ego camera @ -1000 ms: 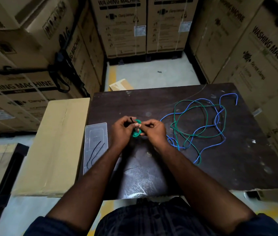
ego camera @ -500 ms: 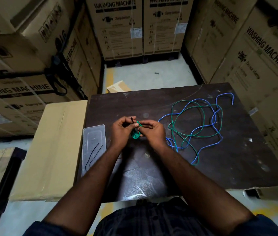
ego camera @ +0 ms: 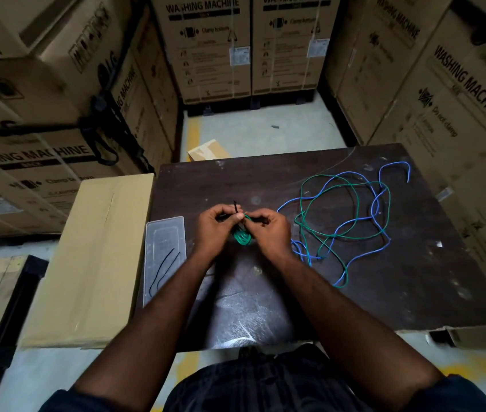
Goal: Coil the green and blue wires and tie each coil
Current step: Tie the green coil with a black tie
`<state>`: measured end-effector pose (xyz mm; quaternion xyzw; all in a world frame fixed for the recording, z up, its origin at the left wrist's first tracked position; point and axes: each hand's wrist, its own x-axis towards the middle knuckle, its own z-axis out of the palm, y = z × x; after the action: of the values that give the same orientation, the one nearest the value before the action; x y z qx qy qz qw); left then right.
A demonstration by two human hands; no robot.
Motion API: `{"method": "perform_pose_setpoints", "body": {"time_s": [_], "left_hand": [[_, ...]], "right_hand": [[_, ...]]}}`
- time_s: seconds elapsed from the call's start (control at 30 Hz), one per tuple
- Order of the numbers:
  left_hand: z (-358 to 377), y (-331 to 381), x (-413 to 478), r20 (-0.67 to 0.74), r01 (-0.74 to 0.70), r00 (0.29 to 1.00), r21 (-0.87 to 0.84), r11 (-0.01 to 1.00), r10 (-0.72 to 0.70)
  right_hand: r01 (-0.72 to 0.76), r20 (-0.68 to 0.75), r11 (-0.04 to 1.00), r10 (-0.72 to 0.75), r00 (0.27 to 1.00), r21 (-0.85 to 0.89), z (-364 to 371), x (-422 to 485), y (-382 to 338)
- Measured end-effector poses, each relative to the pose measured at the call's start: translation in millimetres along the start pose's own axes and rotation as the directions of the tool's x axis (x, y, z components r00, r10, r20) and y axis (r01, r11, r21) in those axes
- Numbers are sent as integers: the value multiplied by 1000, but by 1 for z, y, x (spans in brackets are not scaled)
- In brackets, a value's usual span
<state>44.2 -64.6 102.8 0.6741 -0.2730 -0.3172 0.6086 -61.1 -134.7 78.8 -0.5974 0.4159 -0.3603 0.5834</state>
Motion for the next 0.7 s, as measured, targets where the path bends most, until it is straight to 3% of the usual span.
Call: {"method": "perform_pose_setpoints", "body": {"time_s": [0.2,0.37,0.7], "left_hand": [[-5,10,2,-13,-71,997,48,996,72],[-9,17,3,70,-164,985,123,979,157],[-8,10,10,66,-163,986,201,966,153]], "right_hand": [[-19,-7,999,19,1000,-38,-4,4,7],[-22,-9,998,22,1000,-60,-7,7,12],[-24,52,997,28,998,-68,-8,4,12]]}}
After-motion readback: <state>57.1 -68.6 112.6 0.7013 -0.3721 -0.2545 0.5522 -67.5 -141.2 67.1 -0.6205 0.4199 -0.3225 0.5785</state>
